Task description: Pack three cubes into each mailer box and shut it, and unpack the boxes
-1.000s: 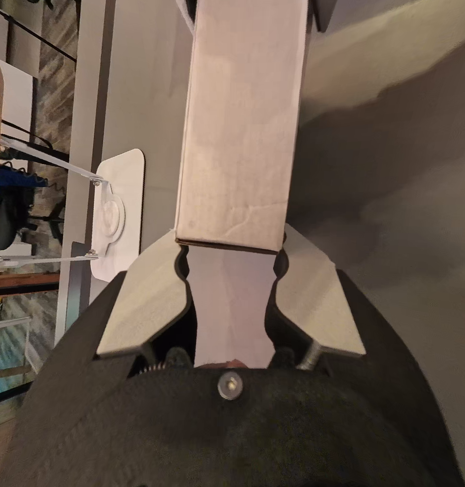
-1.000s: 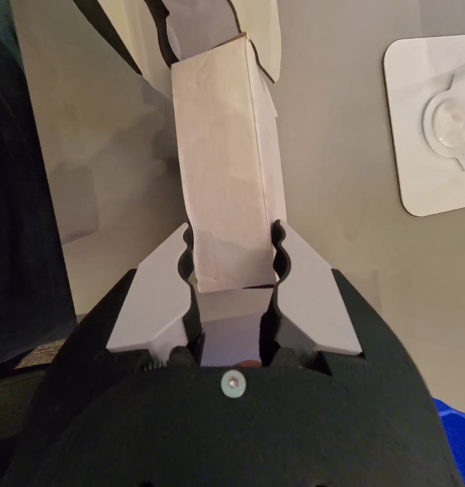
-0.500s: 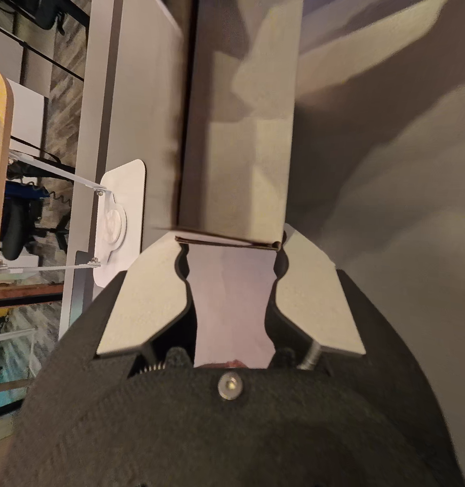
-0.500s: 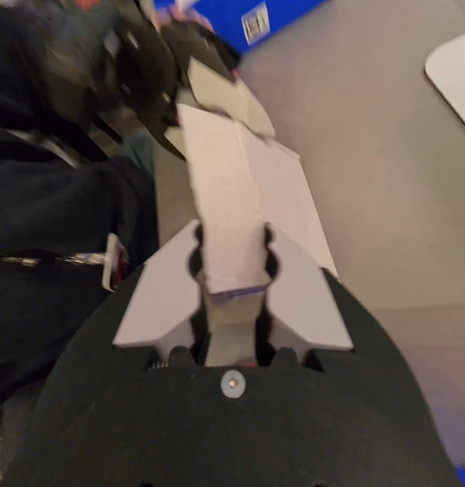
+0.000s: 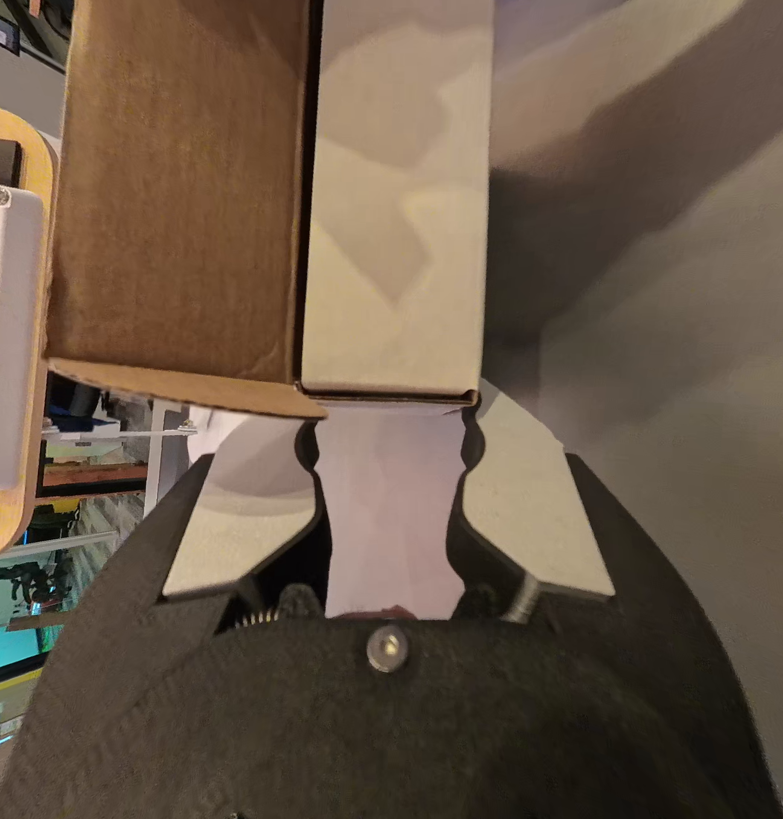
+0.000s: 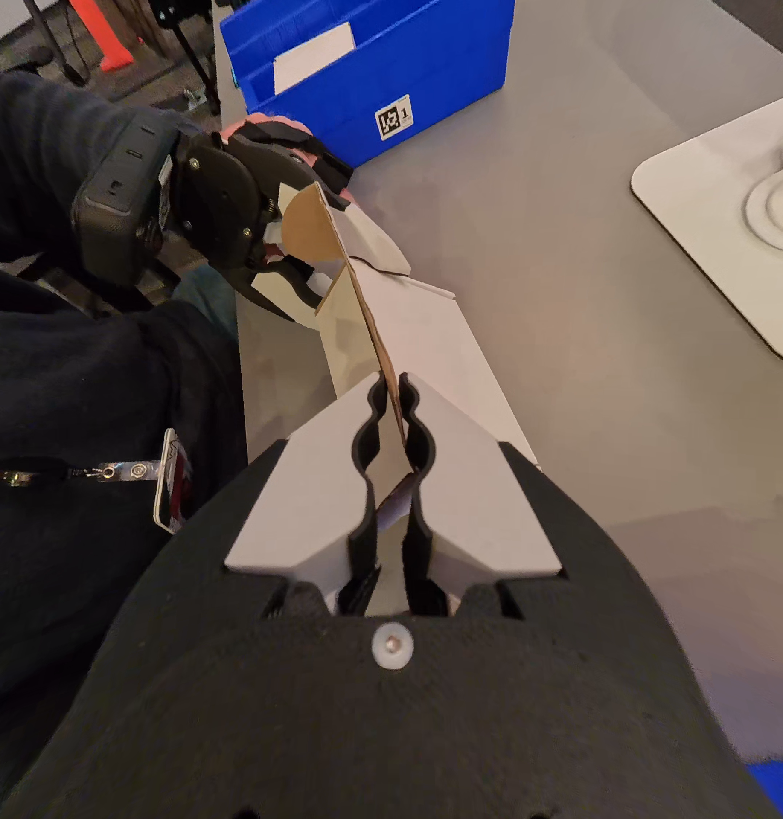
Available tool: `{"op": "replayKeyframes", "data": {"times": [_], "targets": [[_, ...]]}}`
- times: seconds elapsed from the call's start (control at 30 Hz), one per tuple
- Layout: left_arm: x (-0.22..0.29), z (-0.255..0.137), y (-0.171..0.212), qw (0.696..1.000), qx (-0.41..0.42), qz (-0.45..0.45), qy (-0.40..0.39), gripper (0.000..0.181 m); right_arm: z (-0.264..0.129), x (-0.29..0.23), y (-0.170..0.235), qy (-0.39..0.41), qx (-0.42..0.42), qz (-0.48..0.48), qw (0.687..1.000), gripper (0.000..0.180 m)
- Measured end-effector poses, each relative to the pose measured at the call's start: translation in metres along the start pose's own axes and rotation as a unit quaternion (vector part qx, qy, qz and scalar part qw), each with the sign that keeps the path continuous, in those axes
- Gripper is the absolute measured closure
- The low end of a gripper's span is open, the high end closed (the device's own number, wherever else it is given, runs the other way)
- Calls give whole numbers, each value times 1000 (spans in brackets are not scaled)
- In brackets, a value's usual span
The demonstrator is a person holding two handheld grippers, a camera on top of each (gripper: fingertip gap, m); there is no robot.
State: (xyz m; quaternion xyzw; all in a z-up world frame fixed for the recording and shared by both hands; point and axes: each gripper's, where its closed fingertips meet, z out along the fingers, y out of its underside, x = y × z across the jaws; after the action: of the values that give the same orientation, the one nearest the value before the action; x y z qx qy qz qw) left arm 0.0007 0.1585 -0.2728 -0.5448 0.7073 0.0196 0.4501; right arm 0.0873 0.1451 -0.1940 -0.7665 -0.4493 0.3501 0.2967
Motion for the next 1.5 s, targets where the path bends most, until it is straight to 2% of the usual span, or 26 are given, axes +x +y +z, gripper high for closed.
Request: {"op": "replayKeyframes", "data": {"times": [0.2,0.43,0.63,0.8,0.9,1.07,1.3,1.5], "targets": [[1,-4,-2,1000,6,-9,5,120,-6,6,-4,-8,56,56,997,179],[10,-8,2,998,-5,54,-13,120,-14,26,-25,48,60,55,996,178],[17,-13,6,994,-25,102,-28,121,-12,77,-34,161,-6,6,987,177],[24,-20,11,991,-42,125,-36,121,9,121,-6,217,-77,7,973,176],[33,-22,9,989,-45,140,-32,123,20,132,6,220,-87,22,971,175],[50,-27,3,988,-32,153,-10,151,39,132,25,188,-114,51,974,173],[53,-26,2,990,-37,133,6,148,55,135,57,166,-153,103,969,172],[54,-27,1,993,-37,114,21,148,57,137,61,172,-157,128,964,167]]}}
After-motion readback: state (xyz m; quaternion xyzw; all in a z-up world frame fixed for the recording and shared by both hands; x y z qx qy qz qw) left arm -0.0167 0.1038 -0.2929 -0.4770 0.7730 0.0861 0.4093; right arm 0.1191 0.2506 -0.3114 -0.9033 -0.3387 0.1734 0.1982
